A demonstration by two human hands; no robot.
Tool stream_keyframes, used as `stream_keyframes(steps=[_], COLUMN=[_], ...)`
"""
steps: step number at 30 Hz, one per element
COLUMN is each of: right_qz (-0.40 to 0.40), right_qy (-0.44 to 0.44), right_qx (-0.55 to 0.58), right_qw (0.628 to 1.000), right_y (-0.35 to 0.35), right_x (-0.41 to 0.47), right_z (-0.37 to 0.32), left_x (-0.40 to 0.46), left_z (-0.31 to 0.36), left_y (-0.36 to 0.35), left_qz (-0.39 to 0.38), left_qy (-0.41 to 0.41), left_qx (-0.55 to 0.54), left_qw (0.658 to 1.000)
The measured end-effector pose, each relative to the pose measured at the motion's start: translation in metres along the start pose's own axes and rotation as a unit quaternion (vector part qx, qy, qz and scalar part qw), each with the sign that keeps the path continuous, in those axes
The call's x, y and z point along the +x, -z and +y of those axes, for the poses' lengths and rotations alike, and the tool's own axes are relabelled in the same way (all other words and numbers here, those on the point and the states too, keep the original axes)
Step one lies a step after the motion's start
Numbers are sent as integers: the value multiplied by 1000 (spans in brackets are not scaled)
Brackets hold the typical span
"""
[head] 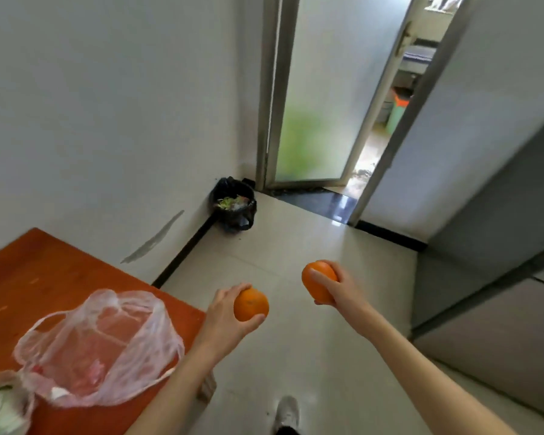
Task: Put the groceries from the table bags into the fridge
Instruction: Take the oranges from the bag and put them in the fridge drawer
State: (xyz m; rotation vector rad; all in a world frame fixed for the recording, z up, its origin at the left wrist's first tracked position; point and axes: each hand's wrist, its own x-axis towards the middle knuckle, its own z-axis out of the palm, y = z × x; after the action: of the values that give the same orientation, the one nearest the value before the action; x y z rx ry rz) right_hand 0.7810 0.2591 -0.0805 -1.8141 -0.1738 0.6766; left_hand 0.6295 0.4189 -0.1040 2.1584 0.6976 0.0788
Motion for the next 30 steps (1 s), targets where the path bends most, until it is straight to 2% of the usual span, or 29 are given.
stream_keyframes(steps=[4, 13, 19, 25, 30], right_qz=[62, 203, 289, 348, 393], right_qy=[-6, -10, -8, 5, 1], right_qx=[-13, -5, -61, -55, -37], right_qw=[998, 979, 955, 936, 919], right_y=[73, 237, 361, 464, 539], right_x=[-56, -177, -251, -307, -308], right_z=[28, 91, 126, 137, 138], left_x=[-19, -78, -129, -157, -149], left_z=[45, 172, 270, 363, 427], left_y=[-47, -175, -289, -365, -414], left_qz=[-69, -147, -225, -235, -242], left_qy=[-65, -189, -267, -340, -372], left_qx=[29, 21, 68, 61, 55], left_qw=[995, 971, 934, 909, 894])
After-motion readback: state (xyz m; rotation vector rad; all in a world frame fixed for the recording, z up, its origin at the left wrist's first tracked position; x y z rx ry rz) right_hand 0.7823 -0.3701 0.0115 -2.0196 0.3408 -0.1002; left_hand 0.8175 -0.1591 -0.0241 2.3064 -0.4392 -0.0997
